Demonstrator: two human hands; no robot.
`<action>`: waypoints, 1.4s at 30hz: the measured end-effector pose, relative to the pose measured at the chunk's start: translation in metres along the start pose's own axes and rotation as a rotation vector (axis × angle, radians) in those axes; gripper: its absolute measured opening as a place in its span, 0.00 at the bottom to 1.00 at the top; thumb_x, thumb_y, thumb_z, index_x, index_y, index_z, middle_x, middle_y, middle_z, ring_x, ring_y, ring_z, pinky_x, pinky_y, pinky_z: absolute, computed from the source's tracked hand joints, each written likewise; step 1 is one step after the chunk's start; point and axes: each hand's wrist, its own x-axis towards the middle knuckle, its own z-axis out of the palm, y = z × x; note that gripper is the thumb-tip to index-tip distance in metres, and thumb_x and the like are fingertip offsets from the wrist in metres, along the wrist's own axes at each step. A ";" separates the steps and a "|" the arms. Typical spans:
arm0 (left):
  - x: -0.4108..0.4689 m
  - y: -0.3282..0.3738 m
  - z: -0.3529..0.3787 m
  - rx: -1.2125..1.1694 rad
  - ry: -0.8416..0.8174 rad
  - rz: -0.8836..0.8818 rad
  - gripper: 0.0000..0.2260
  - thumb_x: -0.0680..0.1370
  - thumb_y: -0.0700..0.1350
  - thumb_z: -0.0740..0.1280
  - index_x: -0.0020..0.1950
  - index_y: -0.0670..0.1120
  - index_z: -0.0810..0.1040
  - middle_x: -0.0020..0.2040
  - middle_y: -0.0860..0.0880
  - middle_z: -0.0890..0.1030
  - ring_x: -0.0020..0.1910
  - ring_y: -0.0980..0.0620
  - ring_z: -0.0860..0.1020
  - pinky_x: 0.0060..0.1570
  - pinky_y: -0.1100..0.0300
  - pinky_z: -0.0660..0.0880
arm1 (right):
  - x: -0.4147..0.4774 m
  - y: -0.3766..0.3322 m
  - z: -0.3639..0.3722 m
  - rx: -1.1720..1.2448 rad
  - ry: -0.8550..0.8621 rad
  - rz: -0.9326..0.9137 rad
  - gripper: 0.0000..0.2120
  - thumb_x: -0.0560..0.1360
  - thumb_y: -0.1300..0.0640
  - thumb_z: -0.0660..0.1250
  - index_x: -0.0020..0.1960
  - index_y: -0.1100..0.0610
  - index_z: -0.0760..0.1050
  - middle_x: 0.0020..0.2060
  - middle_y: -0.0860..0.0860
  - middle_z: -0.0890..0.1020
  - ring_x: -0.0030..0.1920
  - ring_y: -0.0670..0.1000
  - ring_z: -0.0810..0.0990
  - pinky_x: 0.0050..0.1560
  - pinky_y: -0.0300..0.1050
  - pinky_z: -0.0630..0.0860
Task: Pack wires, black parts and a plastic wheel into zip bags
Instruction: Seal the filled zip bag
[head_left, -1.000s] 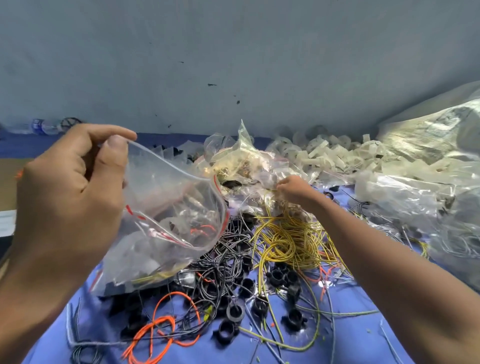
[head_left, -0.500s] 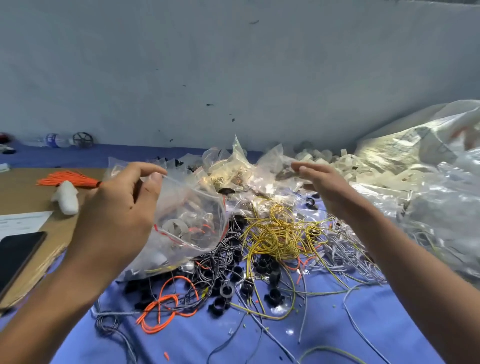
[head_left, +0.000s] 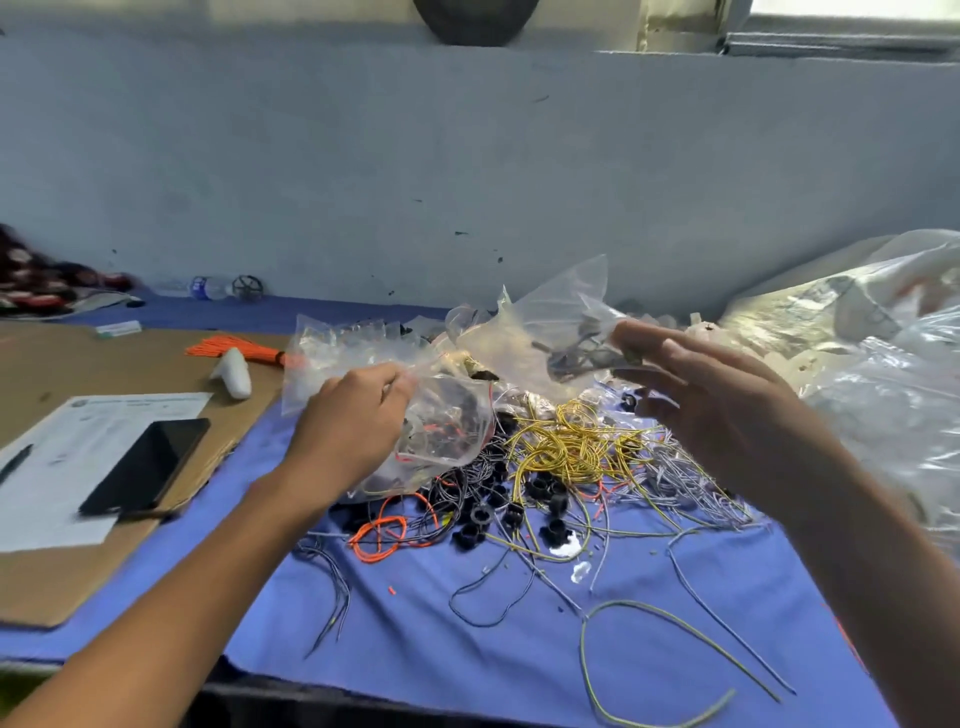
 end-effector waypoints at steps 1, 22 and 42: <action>0.000 0.001 0.001 -0.010 -0.002 -0.005 0.15 0.83 0.54 0.57 0.50 0.47 0.80 0.42 0.46 0.83 0.45 0.44 0.75 0.48 0.49 0.75 | -0.004 0.002 0.006 0.010 -0.016 0.007 0.17 0.78 0.58 0.60 0.63 0.60 0.79 0.62 0.56 0.80 0.57 0.53 0.80 0.46 0.41 0.76; -0.023 0.023 -0.006 -0.081 -0.174 0.313 0.10 0.84 0.48 0.61 0.60 0.53 0.80 0.55 0.50 0.84 0.55 0.49 0.80 0.56 0.51 0.73 | 0.051 0.110 0.147 -0.739 -0.280 0.295 0.13 0.80 0.69 0.56 0.45 0.55 0.72 0.38 0.45 0.70 0.38 0.42 0.70 0.41 0.32 0.71; -0.014 -0.010 -0.041 -0.326 -0.113 0.024 0.06 0.73 0.47 0.75 0.48 0.56 0.83 0.25 0.57 0.74 0.24 0.61 0.69 0.31 0.60 0.65 | 0.059 0.073 0.099 -0.781 0.001 0.306 0.11 0.82 0.60 0.58 0.59 0.62 0.76 0.35 0.56 0.82 0.28 0.48 0.79 0.26 0.40 0.75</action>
